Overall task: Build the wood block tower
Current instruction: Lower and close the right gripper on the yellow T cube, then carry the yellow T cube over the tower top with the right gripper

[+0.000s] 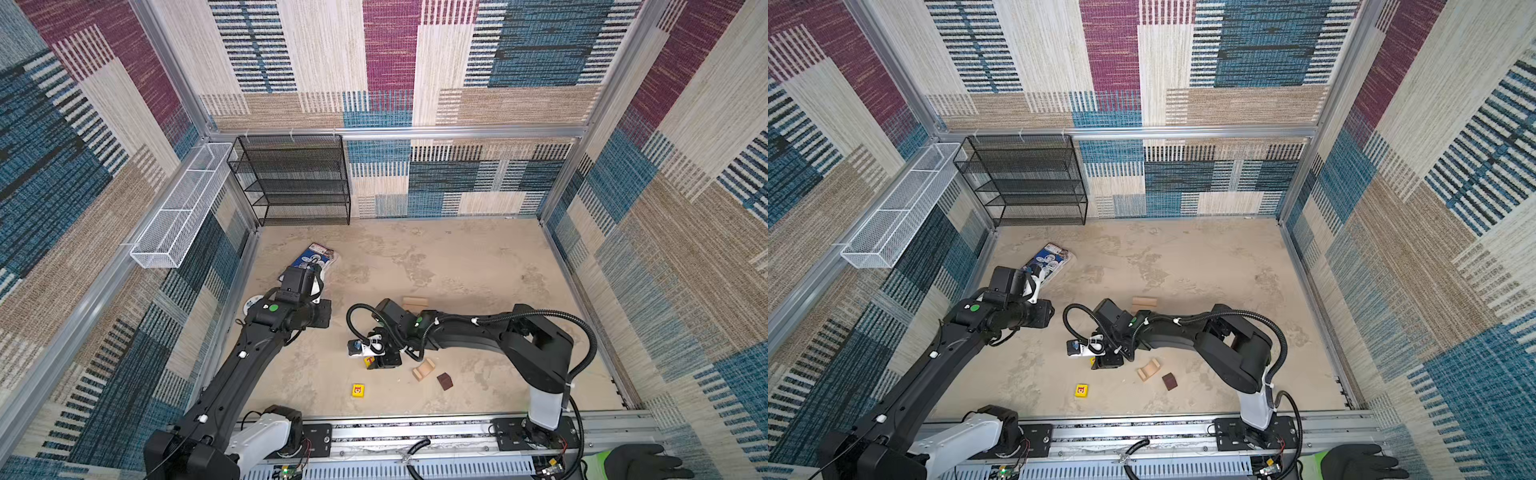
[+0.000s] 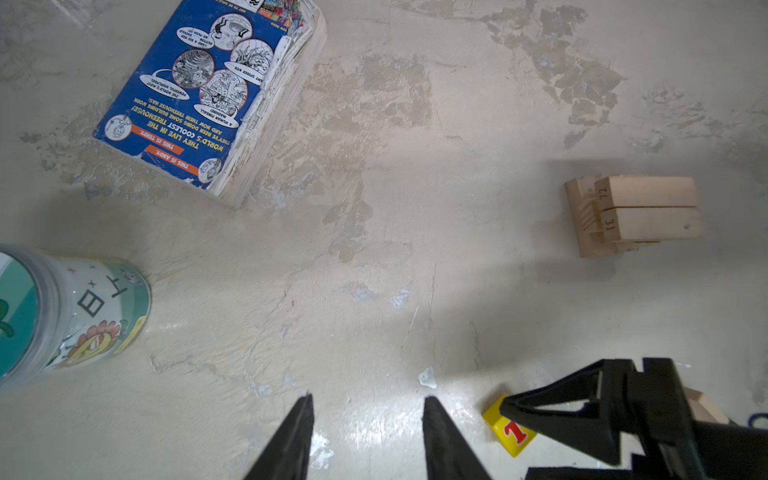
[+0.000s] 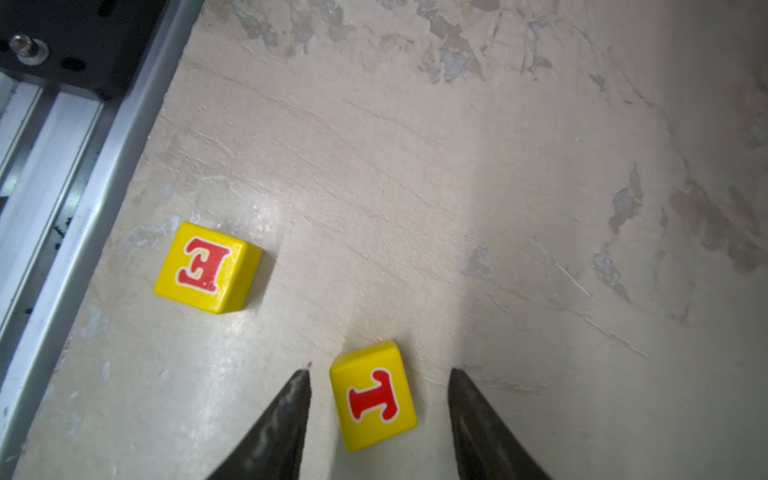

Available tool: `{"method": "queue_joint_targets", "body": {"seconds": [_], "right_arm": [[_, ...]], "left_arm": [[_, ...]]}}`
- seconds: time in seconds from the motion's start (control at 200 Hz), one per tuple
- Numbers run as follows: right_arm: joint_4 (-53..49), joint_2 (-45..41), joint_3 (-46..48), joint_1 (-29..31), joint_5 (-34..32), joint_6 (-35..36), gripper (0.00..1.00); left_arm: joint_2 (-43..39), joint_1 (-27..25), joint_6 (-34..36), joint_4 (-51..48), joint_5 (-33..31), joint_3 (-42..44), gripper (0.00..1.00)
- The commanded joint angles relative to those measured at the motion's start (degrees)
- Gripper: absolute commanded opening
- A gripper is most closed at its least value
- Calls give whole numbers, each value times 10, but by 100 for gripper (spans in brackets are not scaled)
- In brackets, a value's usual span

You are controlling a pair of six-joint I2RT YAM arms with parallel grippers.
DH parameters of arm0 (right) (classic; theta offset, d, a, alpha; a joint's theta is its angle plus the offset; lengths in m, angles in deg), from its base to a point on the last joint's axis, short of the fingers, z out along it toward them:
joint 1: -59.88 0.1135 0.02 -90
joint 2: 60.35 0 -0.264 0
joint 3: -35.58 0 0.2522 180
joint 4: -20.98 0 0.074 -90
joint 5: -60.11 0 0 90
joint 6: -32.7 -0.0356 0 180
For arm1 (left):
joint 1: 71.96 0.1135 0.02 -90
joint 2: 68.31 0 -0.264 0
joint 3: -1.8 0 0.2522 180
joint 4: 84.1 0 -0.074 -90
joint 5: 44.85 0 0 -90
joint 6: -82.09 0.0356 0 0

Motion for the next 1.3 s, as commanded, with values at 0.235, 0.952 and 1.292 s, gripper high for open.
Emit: {"method": "queue_joint_targets", "body": {"seconds": [0.235,0.952,1.292], "right_arm": [[-18,23,-11,0,12,3,48],[0,-34,-1,-11,52,-22,17],[79,-168,31,-132,-23,-138,10]], "left_arm": [[-2,3,-8,-5,8,0,47],[-14,7,-2,-3,-2,-3,47],[35,7,47,52,85,-106,47]]}}
